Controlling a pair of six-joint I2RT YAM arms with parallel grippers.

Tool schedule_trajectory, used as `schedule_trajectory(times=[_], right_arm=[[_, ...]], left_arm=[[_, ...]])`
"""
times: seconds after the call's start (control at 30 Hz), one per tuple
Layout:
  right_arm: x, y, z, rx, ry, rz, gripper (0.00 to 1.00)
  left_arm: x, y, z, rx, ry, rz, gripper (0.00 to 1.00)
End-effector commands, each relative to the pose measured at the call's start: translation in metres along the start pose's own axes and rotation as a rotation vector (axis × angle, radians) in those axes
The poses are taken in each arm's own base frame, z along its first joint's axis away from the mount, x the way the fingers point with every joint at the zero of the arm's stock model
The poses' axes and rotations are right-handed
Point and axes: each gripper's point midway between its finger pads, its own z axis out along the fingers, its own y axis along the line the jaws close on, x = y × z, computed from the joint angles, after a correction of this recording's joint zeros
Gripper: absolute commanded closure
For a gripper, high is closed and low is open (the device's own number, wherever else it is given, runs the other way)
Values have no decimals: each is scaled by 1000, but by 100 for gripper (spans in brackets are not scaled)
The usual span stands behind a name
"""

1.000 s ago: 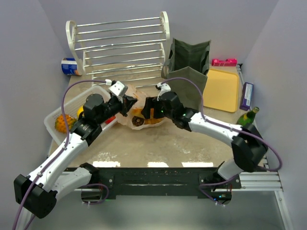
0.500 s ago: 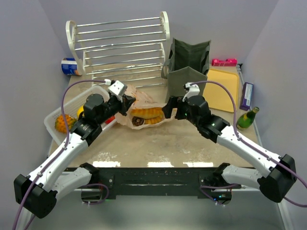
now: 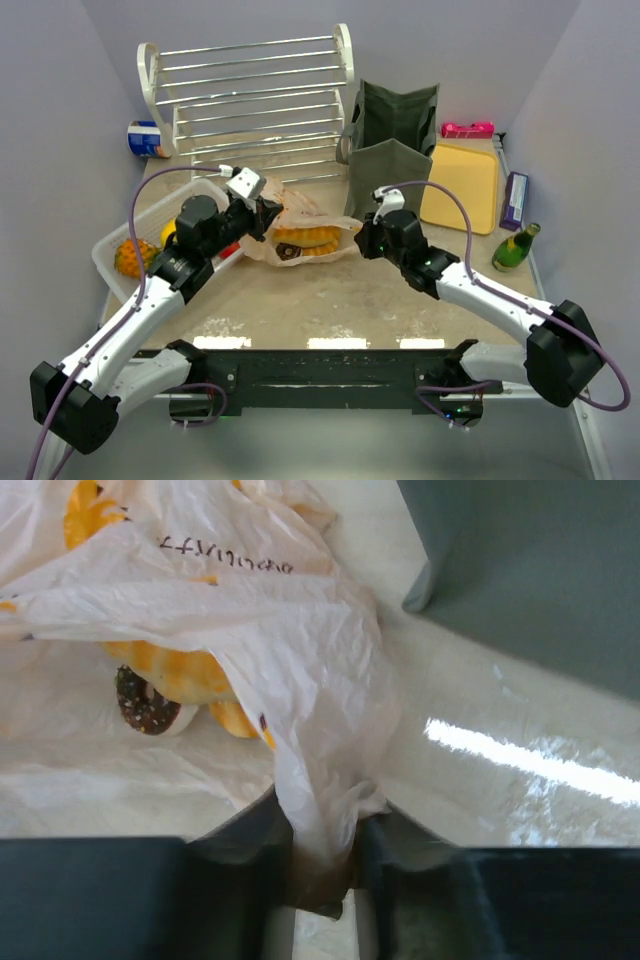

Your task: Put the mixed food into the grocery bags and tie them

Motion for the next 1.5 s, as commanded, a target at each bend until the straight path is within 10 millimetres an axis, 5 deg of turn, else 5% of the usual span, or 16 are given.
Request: schedule_trajectory(times=[0.0, 0.03, 0.1, 0.13, 0.2, 0.23, 0.33, 0.5, 0.77, 0.9, 0.97, 1.0, 1.1, 1.23, 1.33, 1.47], right_arm=[[-67, 19, -17, -39, -160, -45, 100], [-81, 20, -29, -26, -177, -60, 100], [-108, 29, -56, -37, -173, -98, 100], [-138, 38, -76, -54, -224, -93, 100], [-153, 40, -107, -65, -233, -100, 100], [-163, 43, -119, -71, -255, -96, 100], [-193, 47, -158, -89, -332, -76, 100], [-177, 26, -150, 8, -310, -66, 100], [-110, 16, -100, 18, -124, -75, 97], [-113, 21, -104, -12, -134, -79, 79], [-118, 22, -108, -16, -150, -79, 71], [-121, 22, -111, -13, -163, -78, 64], [-129, 23, -119, -19, -197, -76, 40], [-138, 25, -126, -29, -232, -69, 11], [-140, 25, -129, -32, -245, -68, 6], [-140, 25, -132, -41, -266, -69, 3]], left_arm=[[-22, 6, -1, -37, -44, -4, 100], [-46, 12, -3, -70, -84, -20, 100], [-56, 15, -9, -99, -54, -42, 100], [-90, 19, -18, -130, -117, -38, 100], [-113, 20, -28, -150, -143, -32, 100], [-142, 18, -36, -153, -192, -22, 100], [-167, 16, -47, -162, -219, -13, 100], [-141, 17, -31, -147, -143, -30, 100], [-36, 30, 7, -144, 95, -53, 100], [-39, 27, 6, -116, 71, -23, 100], [-54, 25, 1, -112, 14, -5, 87], [-57, 24, -1, -113, -1, -4, 61], [-75, 22, -9, -111, -62, 11, 20], [-108, 23, -23, -134, -129, -2, 0], [-134, 41, -35, -199, -172, 0, 0], [-136, 114, -45, -251, -167, -147, 0]])
